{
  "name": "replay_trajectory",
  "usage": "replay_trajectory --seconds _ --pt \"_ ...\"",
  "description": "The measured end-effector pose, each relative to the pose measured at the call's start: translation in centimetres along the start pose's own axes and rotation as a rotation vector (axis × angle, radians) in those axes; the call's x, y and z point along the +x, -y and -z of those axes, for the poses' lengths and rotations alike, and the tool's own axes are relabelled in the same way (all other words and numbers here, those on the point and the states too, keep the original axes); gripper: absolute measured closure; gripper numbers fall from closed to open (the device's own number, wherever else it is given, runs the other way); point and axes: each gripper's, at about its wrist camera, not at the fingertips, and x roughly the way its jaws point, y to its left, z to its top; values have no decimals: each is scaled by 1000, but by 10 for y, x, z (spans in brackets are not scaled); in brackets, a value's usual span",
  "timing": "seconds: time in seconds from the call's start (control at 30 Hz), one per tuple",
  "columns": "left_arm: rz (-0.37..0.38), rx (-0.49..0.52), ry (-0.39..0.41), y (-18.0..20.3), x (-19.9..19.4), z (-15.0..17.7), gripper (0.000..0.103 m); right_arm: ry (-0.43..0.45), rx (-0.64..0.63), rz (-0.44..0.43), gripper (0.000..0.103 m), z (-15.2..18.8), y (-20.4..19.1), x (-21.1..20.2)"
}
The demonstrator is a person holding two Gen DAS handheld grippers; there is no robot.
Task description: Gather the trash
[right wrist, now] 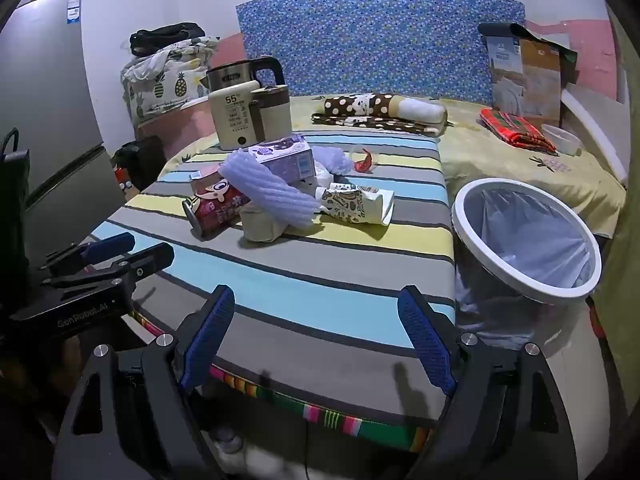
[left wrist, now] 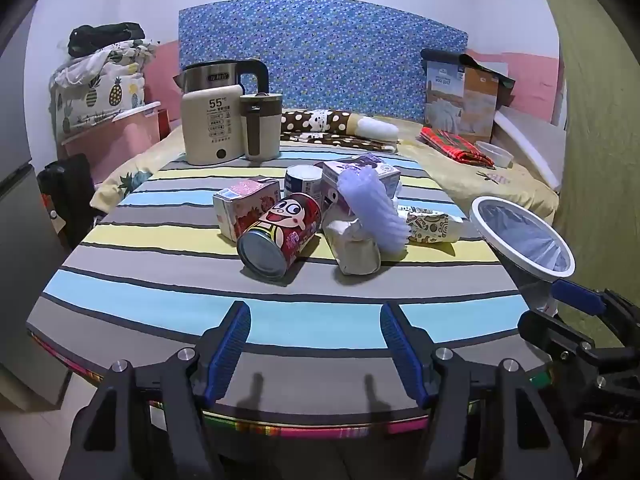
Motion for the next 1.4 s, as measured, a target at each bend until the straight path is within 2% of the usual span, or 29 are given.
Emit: replay_trajectory --seconds 0.53,1.4 --pt "-6 4 -9 -3 -2 0 36 14 -19 36 18 -2 -5 -5" --pt "-7 23 -10 2 -5 -2 36 15 -17 33 18 -2 -6 -5"
